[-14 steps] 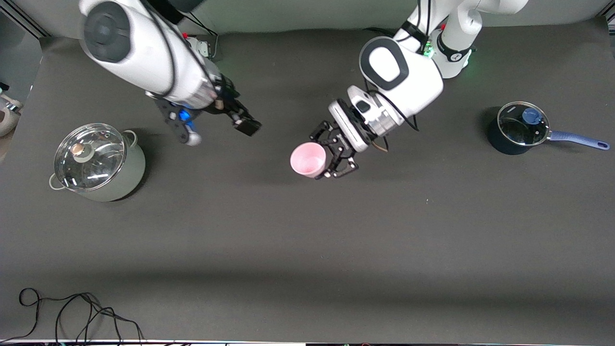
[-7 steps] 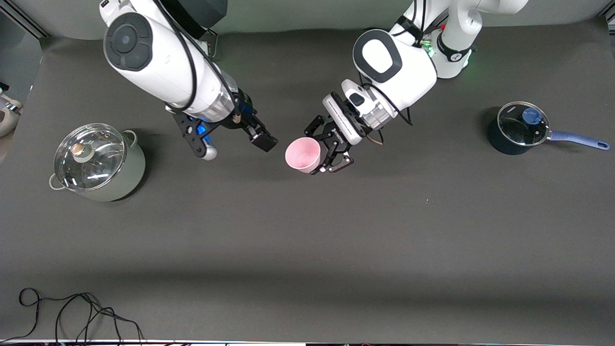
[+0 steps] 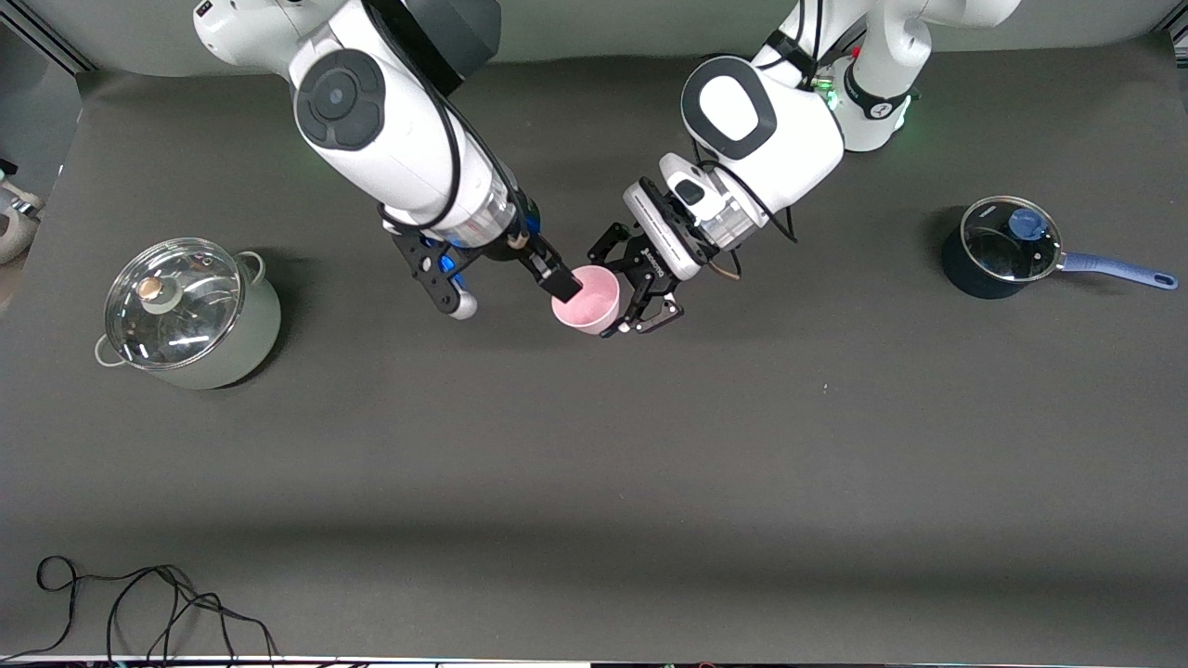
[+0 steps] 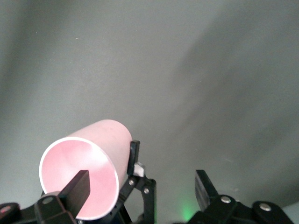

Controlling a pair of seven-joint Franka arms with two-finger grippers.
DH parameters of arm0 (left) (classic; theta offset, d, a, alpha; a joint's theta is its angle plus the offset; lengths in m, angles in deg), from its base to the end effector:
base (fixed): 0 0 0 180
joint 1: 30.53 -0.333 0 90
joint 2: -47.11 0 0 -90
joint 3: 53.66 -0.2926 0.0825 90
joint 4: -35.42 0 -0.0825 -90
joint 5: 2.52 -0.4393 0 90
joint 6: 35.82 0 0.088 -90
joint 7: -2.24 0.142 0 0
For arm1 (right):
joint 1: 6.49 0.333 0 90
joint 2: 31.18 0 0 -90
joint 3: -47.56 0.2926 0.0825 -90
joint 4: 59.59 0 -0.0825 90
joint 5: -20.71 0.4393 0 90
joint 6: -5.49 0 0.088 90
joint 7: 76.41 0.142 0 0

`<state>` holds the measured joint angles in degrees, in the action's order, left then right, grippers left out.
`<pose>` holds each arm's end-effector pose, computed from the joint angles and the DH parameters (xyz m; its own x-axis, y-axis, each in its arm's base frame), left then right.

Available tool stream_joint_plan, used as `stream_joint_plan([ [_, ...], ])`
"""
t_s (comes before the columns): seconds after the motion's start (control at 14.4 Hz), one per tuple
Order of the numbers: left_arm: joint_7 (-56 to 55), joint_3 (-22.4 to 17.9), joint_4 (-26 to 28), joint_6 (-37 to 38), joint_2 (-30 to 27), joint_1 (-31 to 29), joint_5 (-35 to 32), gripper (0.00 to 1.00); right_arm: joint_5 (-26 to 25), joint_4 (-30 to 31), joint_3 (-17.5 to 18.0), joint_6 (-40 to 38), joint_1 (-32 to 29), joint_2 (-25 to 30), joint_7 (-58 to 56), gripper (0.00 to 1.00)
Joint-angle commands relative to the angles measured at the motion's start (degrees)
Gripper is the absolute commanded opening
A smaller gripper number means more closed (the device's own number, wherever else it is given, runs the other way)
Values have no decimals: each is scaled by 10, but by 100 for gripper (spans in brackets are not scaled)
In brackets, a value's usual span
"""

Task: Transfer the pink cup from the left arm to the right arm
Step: 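Grasp the cup rim with the right gripper beside the left gripper, then open the left gripper while the right gripper carries the cup away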

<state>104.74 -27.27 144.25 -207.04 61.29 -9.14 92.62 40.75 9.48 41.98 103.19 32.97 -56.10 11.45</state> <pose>0.5192 -0.4600 0.3476 0.3118 -0.3808 0.8705 -0.8487 -0.5235 0.0750 0.5815 0.4594 0.4865 0.5503 -0.7790 -0.3006 -0.8275 -0.5570 -0.0715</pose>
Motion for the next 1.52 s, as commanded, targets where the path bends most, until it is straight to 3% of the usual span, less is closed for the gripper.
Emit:
stream_joint_plan([
  [0.0, -7, -1, -3, -11, -6, 8, 11, 39, -34, -23, -2, 13, 11, -21, 8, 44],
  [0.07, -7, -1, -3, -11, -6, 8, 11, 39, -36, -23, -2, 20, 18, -24, 12, 8],
  [0.14, -7, 0, -3, -12, -6, 8, 11, 39, -40, -22, -2, 24, 25, -24, 12, 0],
  [0.9, -7, 0, -3, -11, -5, 7, 14, 43, -34, -33, -9, 22, 17, -18, -1, 0],
  [0.97, -8, -1, -3, -11, -5, 7, 14, 57, -34, -33, -10, 20, 15, -16, -1, 0],
  [1.04, -21, -1, -4, -12, -5, 7, 14, 79, -38, -33, -11, 17, 12, -15, -12, 0],
  [1.11, -43, -2, -4, -12, -5, 7, 11, 94, -40, -32, -11, 13, 11, -14, -33, 0],
  [1.18, -47, -2, -4, -12, -5, 7, 11, 99, -41, -32, -14, 7, 11, -8, -53, 0],
  [1.45, -47, -2, -3, -11, -2, 3, 10, 99, -41, -29, -14, -73, -27, 30, -170, 0],
])
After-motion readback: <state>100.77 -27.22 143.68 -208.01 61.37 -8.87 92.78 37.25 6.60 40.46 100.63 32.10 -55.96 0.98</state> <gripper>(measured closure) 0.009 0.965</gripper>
